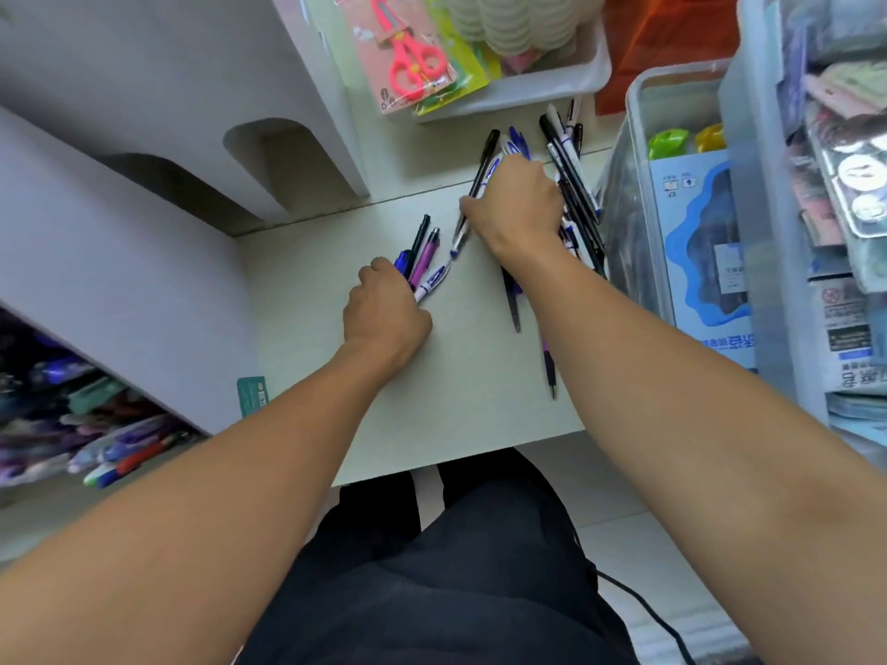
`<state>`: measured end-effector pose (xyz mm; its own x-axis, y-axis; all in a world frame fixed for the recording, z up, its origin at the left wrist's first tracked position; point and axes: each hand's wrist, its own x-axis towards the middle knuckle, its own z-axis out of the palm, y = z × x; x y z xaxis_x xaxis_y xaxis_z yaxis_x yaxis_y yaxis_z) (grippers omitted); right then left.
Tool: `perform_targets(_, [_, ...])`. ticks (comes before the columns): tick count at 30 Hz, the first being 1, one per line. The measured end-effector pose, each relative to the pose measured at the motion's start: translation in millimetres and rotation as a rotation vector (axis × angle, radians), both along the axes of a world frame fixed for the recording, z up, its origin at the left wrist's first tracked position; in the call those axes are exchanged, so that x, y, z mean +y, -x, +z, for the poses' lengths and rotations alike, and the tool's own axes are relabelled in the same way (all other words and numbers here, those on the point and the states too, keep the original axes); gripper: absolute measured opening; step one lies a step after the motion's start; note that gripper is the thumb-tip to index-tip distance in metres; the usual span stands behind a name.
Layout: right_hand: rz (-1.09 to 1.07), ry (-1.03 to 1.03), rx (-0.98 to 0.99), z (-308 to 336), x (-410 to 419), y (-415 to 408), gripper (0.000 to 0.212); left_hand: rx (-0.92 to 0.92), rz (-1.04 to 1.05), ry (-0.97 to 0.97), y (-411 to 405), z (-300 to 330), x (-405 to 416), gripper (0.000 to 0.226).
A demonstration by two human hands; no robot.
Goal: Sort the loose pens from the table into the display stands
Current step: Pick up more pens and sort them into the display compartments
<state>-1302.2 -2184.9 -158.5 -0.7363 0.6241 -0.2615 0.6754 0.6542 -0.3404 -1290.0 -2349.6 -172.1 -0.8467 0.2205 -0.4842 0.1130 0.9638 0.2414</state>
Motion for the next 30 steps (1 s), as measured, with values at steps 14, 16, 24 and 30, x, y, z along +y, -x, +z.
perform_targets(14, [-0.007,0.374,0.053,-16,-48,-47,0.028,-0.309,0.360,-0.327,34,3,-35,0.015])
perform_targets(16, [-0.103,0.331,0.142,-2,-39,-66,0.029,-0.286,0.313,-0.290,31,4,-23,0.020])
perform_targets(24, [0.057,0.240,-0.332,0,-57,-118,0.056,-0.139,0.376,-0.177,16,2,19,0.095])
perform_targets(30, [-0.082,0.357,-0.044,-20,-52,-101,0.035,-0.070,0.273,-0.109,23,-1,24,0.085])
